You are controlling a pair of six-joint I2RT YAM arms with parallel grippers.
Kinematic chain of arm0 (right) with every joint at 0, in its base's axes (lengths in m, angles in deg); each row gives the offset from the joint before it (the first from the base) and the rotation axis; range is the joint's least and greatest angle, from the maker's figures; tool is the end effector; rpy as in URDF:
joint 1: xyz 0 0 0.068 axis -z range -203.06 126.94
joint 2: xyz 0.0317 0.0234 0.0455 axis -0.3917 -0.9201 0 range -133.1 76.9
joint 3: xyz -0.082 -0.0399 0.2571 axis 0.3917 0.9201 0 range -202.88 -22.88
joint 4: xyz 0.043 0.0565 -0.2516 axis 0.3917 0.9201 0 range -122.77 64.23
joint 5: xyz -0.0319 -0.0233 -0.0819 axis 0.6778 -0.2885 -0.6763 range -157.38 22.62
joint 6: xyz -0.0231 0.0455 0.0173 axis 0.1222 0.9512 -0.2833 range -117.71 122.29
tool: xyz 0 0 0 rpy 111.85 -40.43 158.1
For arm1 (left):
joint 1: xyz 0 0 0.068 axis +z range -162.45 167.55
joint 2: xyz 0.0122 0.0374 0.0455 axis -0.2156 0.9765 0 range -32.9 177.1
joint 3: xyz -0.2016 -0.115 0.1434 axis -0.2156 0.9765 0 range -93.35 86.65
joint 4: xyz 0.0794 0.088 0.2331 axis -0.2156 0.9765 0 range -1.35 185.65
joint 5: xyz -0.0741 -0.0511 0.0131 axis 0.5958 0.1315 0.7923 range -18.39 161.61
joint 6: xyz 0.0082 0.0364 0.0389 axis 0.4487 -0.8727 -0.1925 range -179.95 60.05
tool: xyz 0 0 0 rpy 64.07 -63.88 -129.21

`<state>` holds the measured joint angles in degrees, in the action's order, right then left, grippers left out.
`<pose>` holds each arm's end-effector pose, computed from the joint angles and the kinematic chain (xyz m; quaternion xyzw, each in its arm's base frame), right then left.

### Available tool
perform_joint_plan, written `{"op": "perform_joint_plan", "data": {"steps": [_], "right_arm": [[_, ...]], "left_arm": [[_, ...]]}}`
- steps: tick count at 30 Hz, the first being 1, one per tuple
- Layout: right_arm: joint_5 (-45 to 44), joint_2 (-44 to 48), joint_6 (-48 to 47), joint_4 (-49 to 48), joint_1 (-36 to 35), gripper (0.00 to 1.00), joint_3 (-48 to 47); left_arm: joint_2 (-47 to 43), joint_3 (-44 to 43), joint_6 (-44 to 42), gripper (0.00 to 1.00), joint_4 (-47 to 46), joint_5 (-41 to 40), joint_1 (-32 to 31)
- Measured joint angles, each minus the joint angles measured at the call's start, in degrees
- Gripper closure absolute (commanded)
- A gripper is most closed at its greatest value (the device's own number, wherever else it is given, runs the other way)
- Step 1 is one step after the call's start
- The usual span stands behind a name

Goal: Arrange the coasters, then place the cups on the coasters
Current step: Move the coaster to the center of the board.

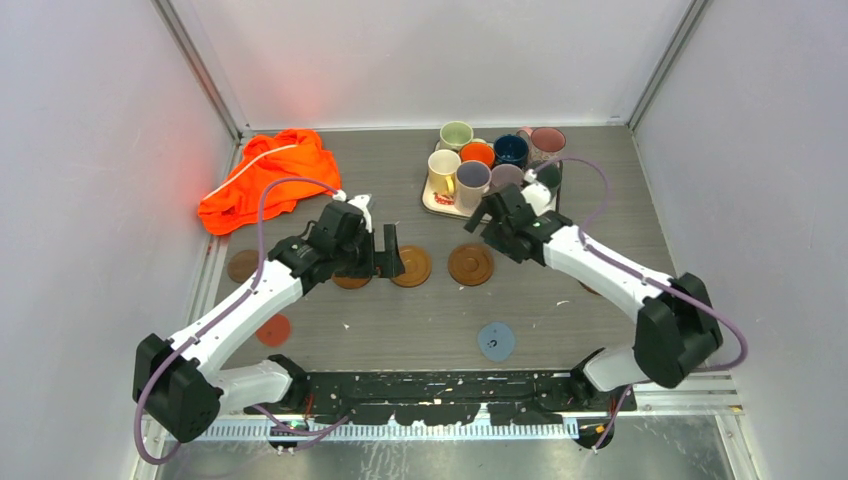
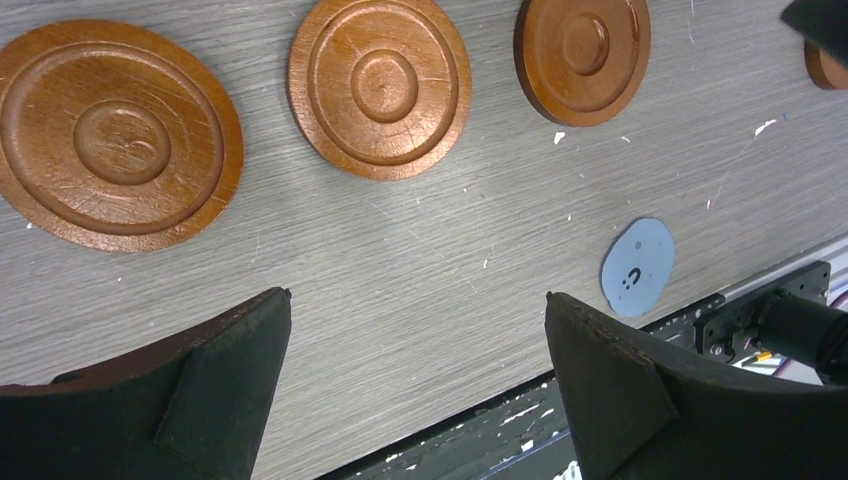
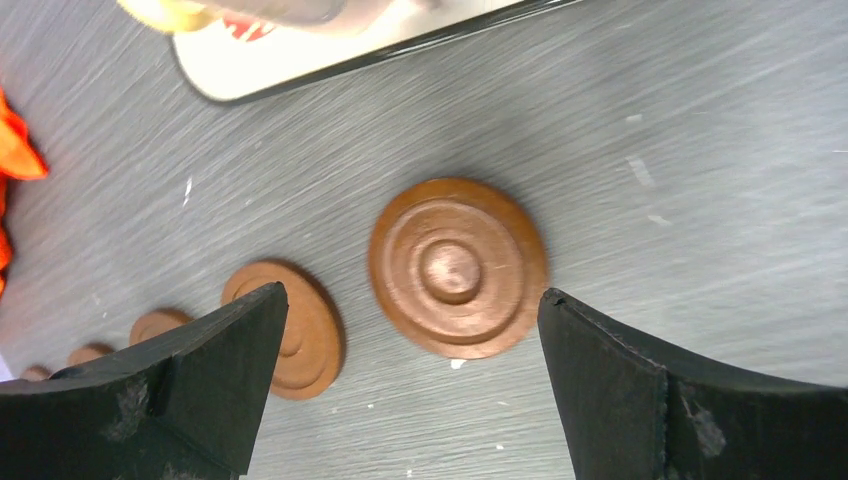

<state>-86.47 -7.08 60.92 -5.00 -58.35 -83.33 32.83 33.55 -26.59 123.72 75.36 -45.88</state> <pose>0.2582 0.1685 0.2492 0.2420 0.9001 0.1320 0.3374 0.1969 -0.1327 0.2781 0.0123 0.9321 -0.2240 0.2843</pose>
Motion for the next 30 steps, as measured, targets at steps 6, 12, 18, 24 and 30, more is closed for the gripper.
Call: {"op": "perform_joint_plan", "data": {"steps": [6,12,18,24,30], "right_arm": [[-1.9,8.13,-0.04,3.85,7.06,0.0,5.57],[-2.49,13.9,-1.09,6.51,16.28,0.0,10.16],[-1.81,15.93,-3.13,6.51,26.75,0.0,11.82],[0.5,15.69,-4.74,4.44,35.78,0.0,13.25],[4.63,11.98,-6.12,-1.27,43.82,0.0,14.67]], "left_arm": [[0.0,-0.02,-0.98,0.0,0.0,1.81,0.04],[0.0,-0.02,-1.36,0.0,0.0,3.28,0.07],[0.0,-0.02,-1.81,0.0,0.0,4.46,0.07],[-0.48,-0.02,-2.29,0.0,0.0,5.33,0.07],[-1.6,-0.02,-2.43,0.0,0.0,5.92,0.07]]}}
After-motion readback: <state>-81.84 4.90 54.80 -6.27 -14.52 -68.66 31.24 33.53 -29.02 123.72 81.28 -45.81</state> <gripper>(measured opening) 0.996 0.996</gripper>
